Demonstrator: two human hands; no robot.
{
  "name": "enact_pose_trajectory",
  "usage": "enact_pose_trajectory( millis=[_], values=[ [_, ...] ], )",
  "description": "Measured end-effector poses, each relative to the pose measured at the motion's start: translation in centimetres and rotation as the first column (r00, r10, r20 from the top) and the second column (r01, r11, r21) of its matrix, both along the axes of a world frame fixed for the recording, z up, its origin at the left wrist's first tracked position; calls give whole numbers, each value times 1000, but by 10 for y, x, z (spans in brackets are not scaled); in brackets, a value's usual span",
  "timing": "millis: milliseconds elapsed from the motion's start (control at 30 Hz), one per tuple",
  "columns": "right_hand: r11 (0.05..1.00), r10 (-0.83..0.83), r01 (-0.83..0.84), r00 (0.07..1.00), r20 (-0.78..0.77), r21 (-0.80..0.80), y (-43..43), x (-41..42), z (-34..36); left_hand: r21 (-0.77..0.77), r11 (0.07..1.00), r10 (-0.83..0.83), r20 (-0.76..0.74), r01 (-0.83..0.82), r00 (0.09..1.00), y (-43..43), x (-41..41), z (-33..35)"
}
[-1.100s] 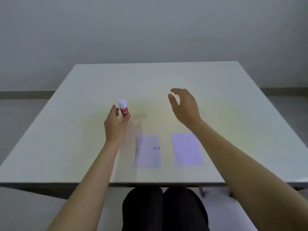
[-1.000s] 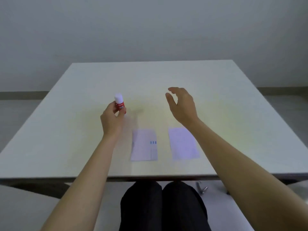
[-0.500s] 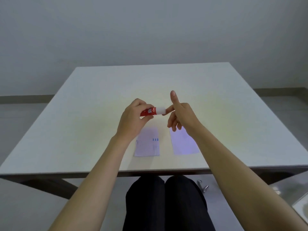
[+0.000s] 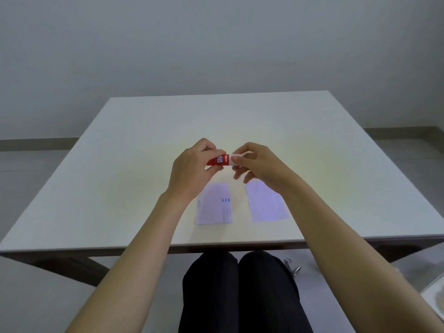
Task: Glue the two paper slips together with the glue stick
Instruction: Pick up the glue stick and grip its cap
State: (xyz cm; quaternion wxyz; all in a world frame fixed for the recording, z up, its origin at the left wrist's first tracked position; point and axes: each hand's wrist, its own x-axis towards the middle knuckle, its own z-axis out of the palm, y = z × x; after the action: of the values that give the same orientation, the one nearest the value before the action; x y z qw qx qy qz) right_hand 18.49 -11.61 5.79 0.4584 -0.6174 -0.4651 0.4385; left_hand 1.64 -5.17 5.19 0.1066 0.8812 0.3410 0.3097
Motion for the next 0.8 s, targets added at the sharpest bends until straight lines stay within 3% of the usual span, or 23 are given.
enact_pose_trajectory(
  millis=[67, 200, 300, 400, 467, 533, 633, 800],
  values=[
    [1000, 4, -3, 1000, -28, 17, 1, 0, 3, 1, 1000, 13, 7, -13, 1000, 2, -2, 1],
    [993, -73, 81, 993, 92, -87, 6, -6, 6, 8, 1000, 9, -2, -9, 1000, 4, -1, 1],
    [991, -111, 109, 994, 16, 75, 10, -3, 6, 8, 999, 45, 26, -45, 999, 7, -1, 0],
    [943, -284, 272, 958, 36, 190, 13, 21, 5, -157, 985, 91, 140, -69, 986, 11, -6, -1],
    [891, -446, 413, 873, 198, 189, 15, 46, -2, -297, 954, 124, 242, -48, 962, 12, -11, -3],
    [869, -491, 460, 752, 441, 184, 13, 70, -14, -440, 898, 183, 343, -15, 921, 11, -14, -4],
    [907, -387, 398, 656, 648, 140, 10, 87, -32, -568, 822, 279, 457, 35, 845, 9, -13, -5],
    [941, -239, 335, 575, 782, 42, 8, 91, -51, -688, 692, 405, 621, 219, 671, 4, -9, -2]
  ],
)
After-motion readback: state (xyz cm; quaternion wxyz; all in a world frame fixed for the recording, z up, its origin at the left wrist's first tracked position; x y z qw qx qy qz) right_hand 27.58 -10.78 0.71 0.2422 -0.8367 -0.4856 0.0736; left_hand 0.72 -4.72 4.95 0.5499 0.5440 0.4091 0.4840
